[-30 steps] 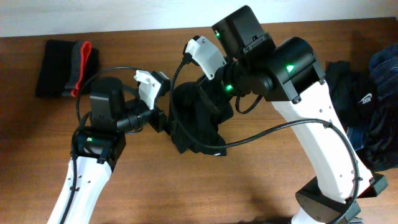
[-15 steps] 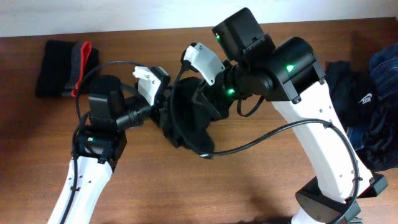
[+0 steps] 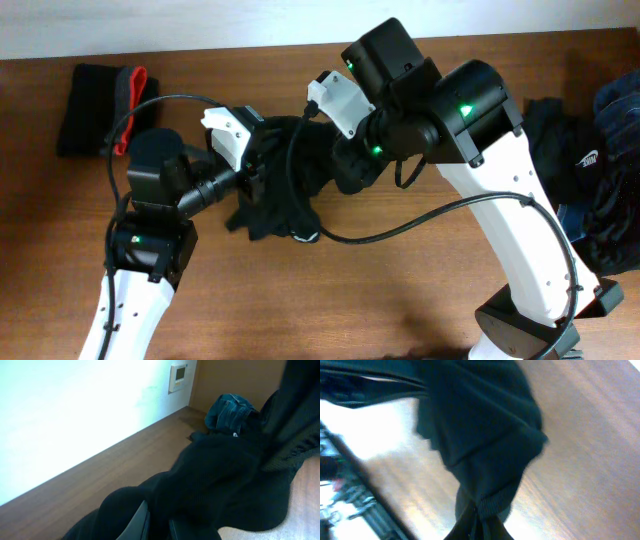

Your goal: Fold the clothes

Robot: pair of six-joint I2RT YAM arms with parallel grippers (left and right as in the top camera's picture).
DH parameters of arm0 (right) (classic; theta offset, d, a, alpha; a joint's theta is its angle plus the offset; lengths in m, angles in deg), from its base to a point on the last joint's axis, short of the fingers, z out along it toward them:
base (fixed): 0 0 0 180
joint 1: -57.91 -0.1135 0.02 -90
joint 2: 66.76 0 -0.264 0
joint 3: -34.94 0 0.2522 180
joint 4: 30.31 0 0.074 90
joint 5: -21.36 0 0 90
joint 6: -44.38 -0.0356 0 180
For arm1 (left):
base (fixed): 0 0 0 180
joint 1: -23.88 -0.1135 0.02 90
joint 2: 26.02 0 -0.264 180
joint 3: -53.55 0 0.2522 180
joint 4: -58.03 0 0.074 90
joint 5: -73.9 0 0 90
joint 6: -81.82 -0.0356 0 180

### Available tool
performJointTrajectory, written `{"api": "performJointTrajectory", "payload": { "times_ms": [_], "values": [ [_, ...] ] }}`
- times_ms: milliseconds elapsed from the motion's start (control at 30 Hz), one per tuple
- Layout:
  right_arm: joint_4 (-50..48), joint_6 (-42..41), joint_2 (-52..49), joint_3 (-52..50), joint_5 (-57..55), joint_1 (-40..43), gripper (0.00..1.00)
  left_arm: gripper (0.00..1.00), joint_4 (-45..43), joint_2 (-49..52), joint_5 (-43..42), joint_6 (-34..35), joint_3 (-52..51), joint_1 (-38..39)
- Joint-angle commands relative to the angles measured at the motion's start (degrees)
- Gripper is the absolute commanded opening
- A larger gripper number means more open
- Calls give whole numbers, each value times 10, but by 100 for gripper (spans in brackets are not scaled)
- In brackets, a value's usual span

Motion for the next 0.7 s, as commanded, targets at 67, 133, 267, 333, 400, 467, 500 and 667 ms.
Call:
{"api": "performJointTrajectory", "payload": {
  "times_ms": [67,133,267,333,400,467,500,667],
  "values": [
    [8,4,7,11,-95,-3,37,9,-27,-39,33,-8,11,-3],
    [8,4,7,11,-95,-3,58,9,-35,-49,33,-8,11,-3],
    [8,4,7,11,-95,-4,82,8,-43,-64,34,-8,11,-3],
    [8,4,7,11,-95,-3,83,9,-51,-69,35,-8,11,-3],
    [7,4,7,11,-95,-3,83,9,-58,-72,35,-8,11,-3],
    [5,4,7,11,-95,-3,83,9,-60,-75,35,-8,11,-3],
    [3,4,7,11,-95,-3,83,8,-60,-77,35,-8,11,-3],
    [-1,2,7,11,-71,-3,80,8,-60,-78,46,-7,11,-3]
  ]
}}
